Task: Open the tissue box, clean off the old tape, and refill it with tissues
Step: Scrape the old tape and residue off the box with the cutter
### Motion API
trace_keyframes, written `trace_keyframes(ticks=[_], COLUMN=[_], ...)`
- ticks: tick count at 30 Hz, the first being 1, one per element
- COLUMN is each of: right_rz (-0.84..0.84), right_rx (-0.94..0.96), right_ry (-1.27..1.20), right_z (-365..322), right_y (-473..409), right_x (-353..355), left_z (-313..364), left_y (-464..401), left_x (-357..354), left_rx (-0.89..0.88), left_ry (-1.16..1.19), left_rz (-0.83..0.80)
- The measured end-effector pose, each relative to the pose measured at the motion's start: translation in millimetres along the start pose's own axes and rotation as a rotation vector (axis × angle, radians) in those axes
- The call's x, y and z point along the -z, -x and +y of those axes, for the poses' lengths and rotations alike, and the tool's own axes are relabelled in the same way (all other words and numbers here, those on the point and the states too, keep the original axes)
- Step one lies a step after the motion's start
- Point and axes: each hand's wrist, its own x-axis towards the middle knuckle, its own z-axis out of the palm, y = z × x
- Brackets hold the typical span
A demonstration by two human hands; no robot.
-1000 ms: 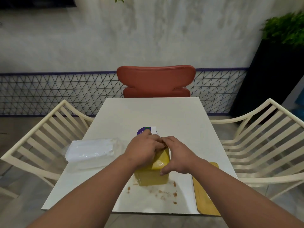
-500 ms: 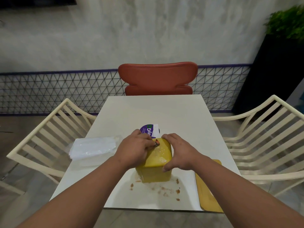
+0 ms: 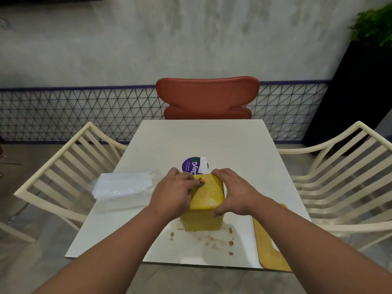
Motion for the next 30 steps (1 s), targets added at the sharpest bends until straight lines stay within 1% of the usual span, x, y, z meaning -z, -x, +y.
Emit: trace_keyframes(ticks=[1,4,5,6,8,9,10,15,18,19,20,22,23,24,26,30], right_rz=[-0.003,-0.012,-0.012,-0.01,-0.004,-0.002,-0.002,-0.013,-0.02,-0.014,-0.009,0.001,0.002,0.003,-0.004,-0.01], right_rx=[0.001,0.008,0.01,0.01,0.006,0.007,0.009,0.025,0.015,0.019,0.025,0.032,0.03,0.03,0.034,0.034], right_ry=[-0.001,-0.006,-0.009,-0.011,-0.008,-0.007,-0.006,-0.02,-0.033,-0.035,-0.031,-0.023,-0.023,-0.024,-0.028,-0.002], right_z=[0,1,1,0,-1,-1,-2,-1,1,0,0,0,0,1,1,0], right_y=[0,0,0,0,0,1,1,0,0,1,2,3,3,3,3,2], right_x=[0,-1,-1,0,0,0,1,-1,-2,-1,-1,-1,-2,-2,-3,-3], left_z=[3,16,16,13,8,8,12,37,31,25,19,13,14,17,25,30], left_y=[1,10,10,7,-4,-8,-11,-11,-4,-5,-9,-20,-24,-27,-27,-13], left_x=[-1,-1,0,0,-2,-4,-6,-8,0,-1,-2,-4,-5,-5,-7,-8], left_rx=[0.012,-0.079,-0.089,-0.062,0.052,0.082,0.076,-0.121,-0.322,-0.348,-0.317,-0.171,-0.112,-0.089,-0.125,-0.251], left_ry=[0.012,0.089,0.096,0.088,0.065,0.062,0.066,0.162,0.191,0.176,0.159,0.147,0.146,0.15,0.177,0.218], left_rz=[-0.012,-0.131,-0.148,-0.147,-0.139,-0.137,-0.139,-0.194,-0.231,-0.219,-0.198,-0.148,-0.152,-0.174,-0.211,-0.23])
